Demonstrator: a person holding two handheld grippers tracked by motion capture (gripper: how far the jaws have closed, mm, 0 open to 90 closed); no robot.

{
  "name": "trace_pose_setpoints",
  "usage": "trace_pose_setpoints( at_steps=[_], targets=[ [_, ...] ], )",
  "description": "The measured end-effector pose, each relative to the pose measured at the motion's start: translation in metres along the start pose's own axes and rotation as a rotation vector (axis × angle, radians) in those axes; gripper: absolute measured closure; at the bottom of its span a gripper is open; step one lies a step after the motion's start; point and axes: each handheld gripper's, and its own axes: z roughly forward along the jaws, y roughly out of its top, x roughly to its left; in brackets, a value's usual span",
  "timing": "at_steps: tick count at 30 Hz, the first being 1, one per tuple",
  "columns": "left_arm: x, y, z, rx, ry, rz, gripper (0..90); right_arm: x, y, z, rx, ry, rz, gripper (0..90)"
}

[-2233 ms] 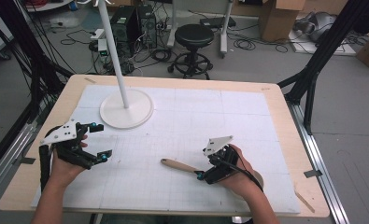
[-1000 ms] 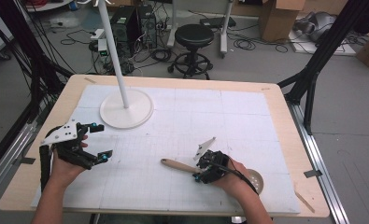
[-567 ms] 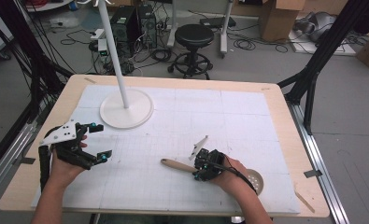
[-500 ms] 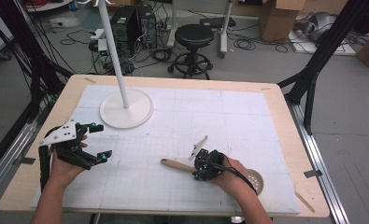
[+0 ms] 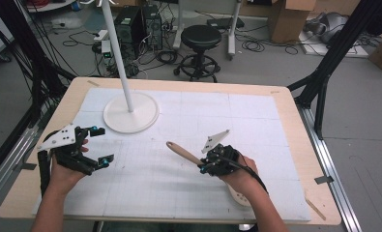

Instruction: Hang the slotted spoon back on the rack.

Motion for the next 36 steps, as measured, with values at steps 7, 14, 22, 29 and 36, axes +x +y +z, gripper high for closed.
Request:
trace_pose_setpoints(
  at_steps=[7, 14, 22, 29, 36],
  targets=[
    [0.0, 0.001, -0.001, -0.006, 0.001, 0.001, 1.8, -0.008, 0.019, -0.027, -0.11, -0.004, -0.007, 75.6],
    [-0.001, 0.001, -0.001, -0.009, -0.001, -0.001, 1.8, -0.018, 0.041, -0.048, -0.186, 0.004, -0.005, 75.6],
    [-0.001, 0.002, -0.001, -0.01, -0.003, 0.003, 1.8, -0.035, 0.067, -0.053, -0.25, 0.027, 0.005, 75.6],
    [-0.001, 0.002, -0.001, -0.01, -0.006, 0.003, 1.8, -0.053, 0.096, -0.058, -0.298, 0.054, 0.002, 75.6],
    [-0.001, 0.003, -0.003, -0.017, -0.008, 0.003, 1.8, -0.064, 0.122, -0.062, -0.307, 0.054, -0.009, 75.6]
  ],
)
